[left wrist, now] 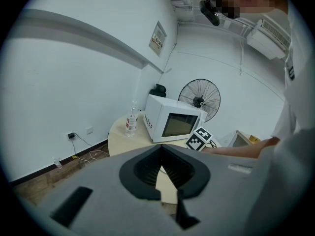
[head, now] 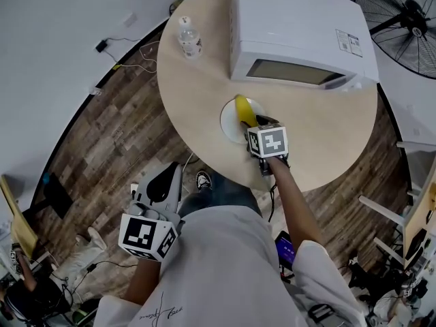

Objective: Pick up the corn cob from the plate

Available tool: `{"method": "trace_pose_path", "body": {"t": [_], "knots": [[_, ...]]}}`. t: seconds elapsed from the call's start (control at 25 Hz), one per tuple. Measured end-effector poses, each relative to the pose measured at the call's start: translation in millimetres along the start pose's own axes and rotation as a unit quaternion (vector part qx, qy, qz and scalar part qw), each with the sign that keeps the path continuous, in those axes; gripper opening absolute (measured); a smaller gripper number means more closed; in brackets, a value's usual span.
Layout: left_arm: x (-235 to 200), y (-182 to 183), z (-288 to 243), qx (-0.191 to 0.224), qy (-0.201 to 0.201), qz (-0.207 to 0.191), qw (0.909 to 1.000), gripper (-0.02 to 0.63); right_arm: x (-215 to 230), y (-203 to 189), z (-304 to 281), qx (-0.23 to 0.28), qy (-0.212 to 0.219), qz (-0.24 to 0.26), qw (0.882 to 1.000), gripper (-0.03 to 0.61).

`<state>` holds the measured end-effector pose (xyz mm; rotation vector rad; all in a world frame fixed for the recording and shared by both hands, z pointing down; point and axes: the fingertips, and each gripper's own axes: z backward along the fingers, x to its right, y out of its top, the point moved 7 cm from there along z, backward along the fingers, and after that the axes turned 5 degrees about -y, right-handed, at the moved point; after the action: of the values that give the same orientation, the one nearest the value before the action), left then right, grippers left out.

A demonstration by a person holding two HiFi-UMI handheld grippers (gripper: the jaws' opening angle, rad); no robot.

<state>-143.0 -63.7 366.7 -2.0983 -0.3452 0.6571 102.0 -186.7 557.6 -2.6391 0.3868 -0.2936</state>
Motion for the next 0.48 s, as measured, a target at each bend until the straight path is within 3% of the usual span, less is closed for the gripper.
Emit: {"method": "trace_pose_path", "body": {"t": [0.48], "knots": [[-4,3,-2,-0.006,0.001,0.002,1.0,-0.003,-2,4,-15,-0.024,-0.001,0.013,1.0,0.267]]}}
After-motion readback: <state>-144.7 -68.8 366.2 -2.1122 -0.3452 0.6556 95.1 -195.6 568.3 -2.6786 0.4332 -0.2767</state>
